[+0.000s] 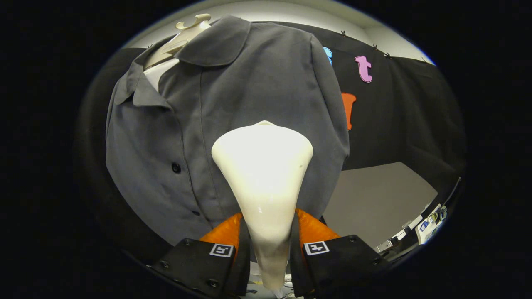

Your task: Iron the clothes twice with a garment steamer, once on the left side and once on the right side.

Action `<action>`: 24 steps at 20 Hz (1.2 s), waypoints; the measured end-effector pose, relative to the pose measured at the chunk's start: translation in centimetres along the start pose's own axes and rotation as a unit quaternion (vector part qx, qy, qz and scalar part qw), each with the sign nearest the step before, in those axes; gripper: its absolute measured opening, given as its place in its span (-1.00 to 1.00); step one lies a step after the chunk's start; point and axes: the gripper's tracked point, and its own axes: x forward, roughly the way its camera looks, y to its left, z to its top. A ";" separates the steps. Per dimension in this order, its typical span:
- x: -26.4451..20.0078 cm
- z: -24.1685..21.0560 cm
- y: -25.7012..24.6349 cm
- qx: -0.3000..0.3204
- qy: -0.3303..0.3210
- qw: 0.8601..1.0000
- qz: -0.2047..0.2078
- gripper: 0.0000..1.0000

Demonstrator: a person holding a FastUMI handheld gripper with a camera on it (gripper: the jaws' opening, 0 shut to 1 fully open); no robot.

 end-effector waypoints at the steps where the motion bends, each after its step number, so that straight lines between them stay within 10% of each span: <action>1: 0.2 -0.5 -0.1 -0.001 0.004 1.000 0.001 -0.05; 24: 4.0 -13.3 -0.4 0.001 0.110 0.994 0.007 -0.04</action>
